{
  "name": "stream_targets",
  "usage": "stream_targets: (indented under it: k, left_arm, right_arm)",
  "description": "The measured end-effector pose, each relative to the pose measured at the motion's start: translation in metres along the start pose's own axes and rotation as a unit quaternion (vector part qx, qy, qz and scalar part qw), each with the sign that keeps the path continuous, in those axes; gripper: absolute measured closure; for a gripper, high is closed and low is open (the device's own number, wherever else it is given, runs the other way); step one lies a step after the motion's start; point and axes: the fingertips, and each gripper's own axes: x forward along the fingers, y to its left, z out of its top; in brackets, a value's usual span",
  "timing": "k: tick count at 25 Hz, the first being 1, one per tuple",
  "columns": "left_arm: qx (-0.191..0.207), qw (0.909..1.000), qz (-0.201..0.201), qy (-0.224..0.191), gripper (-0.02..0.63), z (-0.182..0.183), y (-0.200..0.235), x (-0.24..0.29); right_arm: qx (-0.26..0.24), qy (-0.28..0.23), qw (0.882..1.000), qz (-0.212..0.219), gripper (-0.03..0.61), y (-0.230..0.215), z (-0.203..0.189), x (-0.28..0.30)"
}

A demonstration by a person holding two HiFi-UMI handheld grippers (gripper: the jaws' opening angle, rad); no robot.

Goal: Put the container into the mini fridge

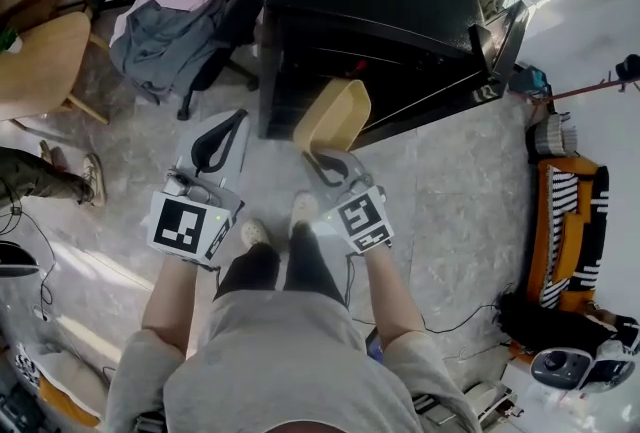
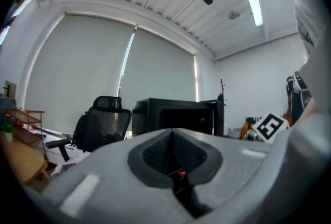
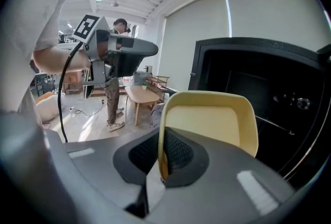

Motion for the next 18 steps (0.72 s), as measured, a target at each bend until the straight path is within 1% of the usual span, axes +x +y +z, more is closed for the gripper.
stream_targets:
  k: [8,13,18]
  left_arm:
    - [-0.007,0.9998,0.015,0.005,0.612,-0.009,0.005,0.015]
    - [-0.013,0.9994,0.031,0.012,0.612,-0.022,0.009,0.024]
    - [-0.016,0.9985,0.048,0.019,0.612,-0.034,0.013,0.031]
  right_arm:
    - [-0.038,0.058,0.997,0.044,0.575,-0.020,-0.034,0.028]
    - [-0.065,0.101,0.990,0.075,0.574,-0.032,-0.064,0.046]
    - [-0.100,0.138,0.981,0.093,0.574,-0.051,-0.088,0.061]
